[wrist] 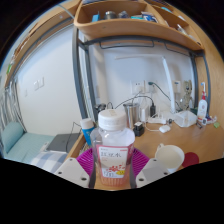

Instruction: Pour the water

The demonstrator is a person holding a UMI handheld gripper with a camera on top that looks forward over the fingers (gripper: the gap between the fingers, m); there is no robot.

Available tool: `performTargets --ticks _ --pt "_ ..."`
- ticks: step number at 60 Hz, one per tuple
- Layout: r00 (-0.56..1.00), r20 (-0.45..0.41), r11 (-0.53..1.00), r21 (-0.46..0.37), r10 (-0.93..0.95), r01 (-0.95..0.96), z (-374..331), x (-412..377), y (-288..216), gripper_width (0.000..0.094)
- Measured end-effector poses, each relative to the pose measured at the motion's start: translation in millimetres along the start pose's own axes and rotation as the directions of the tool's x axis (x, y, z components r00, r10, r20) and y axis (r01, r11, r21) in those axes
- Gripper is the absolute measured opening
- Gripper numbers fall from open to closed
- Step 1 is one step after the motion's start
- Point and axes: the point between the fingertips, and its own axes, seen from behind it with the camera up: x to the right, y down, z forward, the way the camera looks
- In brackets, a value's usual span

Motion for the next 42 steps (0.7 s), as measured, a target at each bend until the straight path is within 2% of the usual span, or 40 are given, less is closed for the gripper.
performTargets --ticks 7,15,20,27,34,42 --pt "0.99 0.017 0.99 0.025 0.141 -0.141 -9.8 -2.9 -31.5 0.0476" --pt "0.9 0.112 0.904 0.027 0.421 -0.426 -16.9 -17.3 -57.3 0.0473" --pt "0.769 0.162 0.776 0.025 0.619 -0.63 -21.3 -15.3 -73.6 0.0474" --pt "0.503 0.246 0.517 0.009 0.829 -0.856 -30.9 -5.5 -95.1 0.0472" --pt "0.298 0.285 0.321 -0.039 0.911 -0.946 -31.8 7.6 -96.0 0.0478" --pt "0.139 0.308 0.173 -0.087 0.941 -0.981 -29.7 20.2 -94.0 0.0475"
